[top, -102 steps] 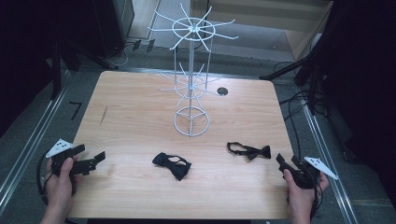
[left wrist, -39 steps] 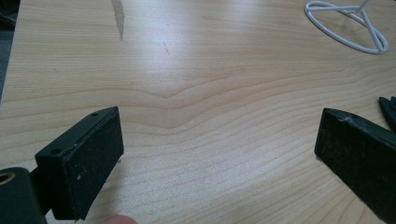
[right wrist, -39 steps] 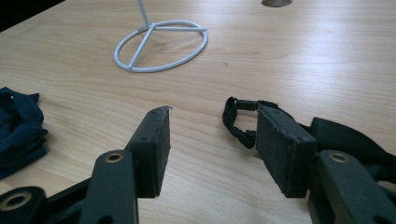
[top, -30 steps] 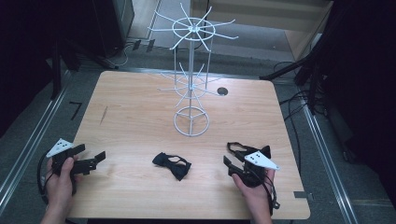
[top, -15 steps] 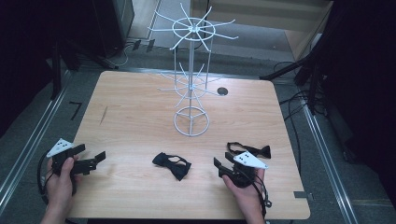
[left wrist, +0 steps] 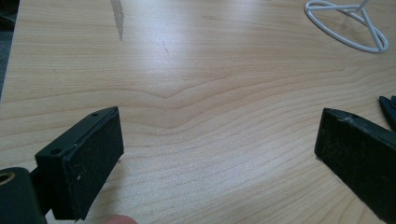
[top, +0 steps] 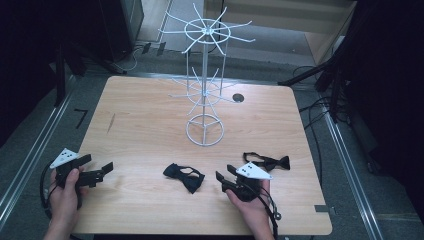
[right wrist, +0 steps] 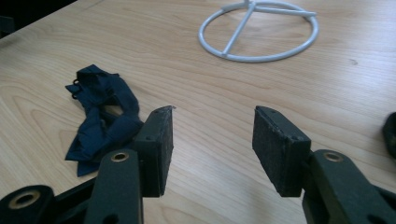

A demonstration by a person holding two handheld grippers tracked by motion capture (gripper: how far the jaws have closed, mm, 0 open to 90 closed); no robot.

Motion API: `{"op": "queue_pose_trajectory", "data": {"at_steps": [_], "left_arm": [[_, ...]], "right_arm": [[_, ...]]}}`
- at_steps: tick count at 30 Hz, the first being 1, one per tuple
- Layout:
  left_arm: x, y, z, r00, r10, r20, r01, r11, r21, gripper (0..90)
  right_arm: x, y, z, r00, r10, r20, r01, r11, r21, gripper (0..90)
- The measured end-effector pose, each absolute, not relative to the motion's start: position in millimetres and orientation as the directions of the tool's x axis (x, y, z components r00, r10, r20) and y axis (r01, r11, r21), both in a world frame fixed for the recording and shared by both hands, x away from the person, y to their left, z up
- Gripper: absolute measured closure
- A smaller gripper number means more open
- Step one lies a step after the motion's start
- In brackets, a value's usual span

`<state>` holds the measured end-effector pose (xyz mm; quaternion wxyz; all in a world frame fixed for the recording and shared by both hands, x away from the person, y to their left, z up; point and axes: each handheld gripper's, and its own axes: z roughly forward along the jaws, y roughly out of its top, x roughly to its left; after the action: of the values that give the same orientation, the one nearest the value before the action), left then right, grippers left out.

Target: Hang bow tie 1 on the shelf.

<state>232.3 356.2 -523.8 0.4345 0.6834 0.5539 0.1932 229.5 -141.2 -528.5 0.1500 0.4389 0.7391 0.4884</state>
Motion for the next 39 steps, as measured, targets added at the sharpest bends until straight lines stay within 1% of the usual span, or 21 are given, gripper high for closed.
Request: {"op": "queue_pose_trajectory", "data": {"at_steps": [6, 18, 23, 27, 29, 30, 32, 34, 35, 36, 38, 39], "left_arm": [[232, 356, -524, 0.311, 0.925, -0.218, 0.590, -0.008, 0.808, 1.6], [232, 357, -524, 0.312, 0.924, -0.222, 0.588, -0.004, 0.809, 1.6], [232, 358, -524, 0.315, 0.922, -0.227, 0.588, -0.002, 0.809, 1.6], [233, 358, -524, 0.313, 0.922, -0.229, 0.585, 0.003, 0.811, 1.6], [233, 358, -524, 0.312, 0.922, -0.231, 0.585, 0.005, 0.811, 1.6], [233, 358, -524, 0.312, 0.922, -0.230, 0.585, 0.004, 0.811, 1.6], [233, 358, -524, 0.312, 0.922, -0.230, 0.586, 0.004, 0.811, 1.6], [233, 358, -524, 0.312, 0.922, -0.230, 0.586, 0.004, 0.810, 1.6], [233, 358, -524, 0.311, 0.922, -0.230, 0.586, 0.004, 0.810, 1.6], [233, 358, -524, 0.312, 0.923, -0.227, 0.585, 0.002, 0.811, 1.6], [233, 358, -524, 0.312, 0.923, -0.227, 0.585, 0.002, 0.811, 1.6], [233, 358, -524, 0.312, 0.923, -0.226, 0.585, 0.001, 0.811, 1.6]], "right_arm": [[230, -127, -529, -0.593, 0.783, 0.190, 0.491, 0.165, 0.855, 50.3], [231, -107, -527, -0.616, 0.749, 0.243, 0.508, 0.142, 0.850, 51.6], [230, -91, -528, -0.643, 0.736, 0.213, 0.499, 0.192, 0.845, 51.6], [231, -83, -531, -0.635, 0.748, 0.191, 0.514, 0.225, 0.828, 52.4], [235, -83, -536, -0.616, 0.763, 0.197, 0.547, 0.233, 0.804, 54.6], [235, -83, -536, -0.616, 0.763, 0.197, 0.547, 0.233, 0.804, 54.6], [237, -83, -539, -0.609, 0.762, 0.219, 0.573, 0.232, 0.786, 56.8], [238, -82, -541, -0.609, 0.762, 0.219, 0.582, 0.242, 0.776, 60.7], [238, -81, -543, -0.617, 0.761, 0.203, 0.578, 0.263, 0.773, 65.7], [238, -81, -543, -0.617, 0.761, 0.203, 0.578, 0.263, 0.773, 65.7], [238, -82, -543, -0.622, 0.762, 0.177, 0.569, 0.286, 0.771, 73.9], [238, -82, -543, -0.622, 0.762, 0.177, 0.569, 0.286, 0.771, 73.9]]}}
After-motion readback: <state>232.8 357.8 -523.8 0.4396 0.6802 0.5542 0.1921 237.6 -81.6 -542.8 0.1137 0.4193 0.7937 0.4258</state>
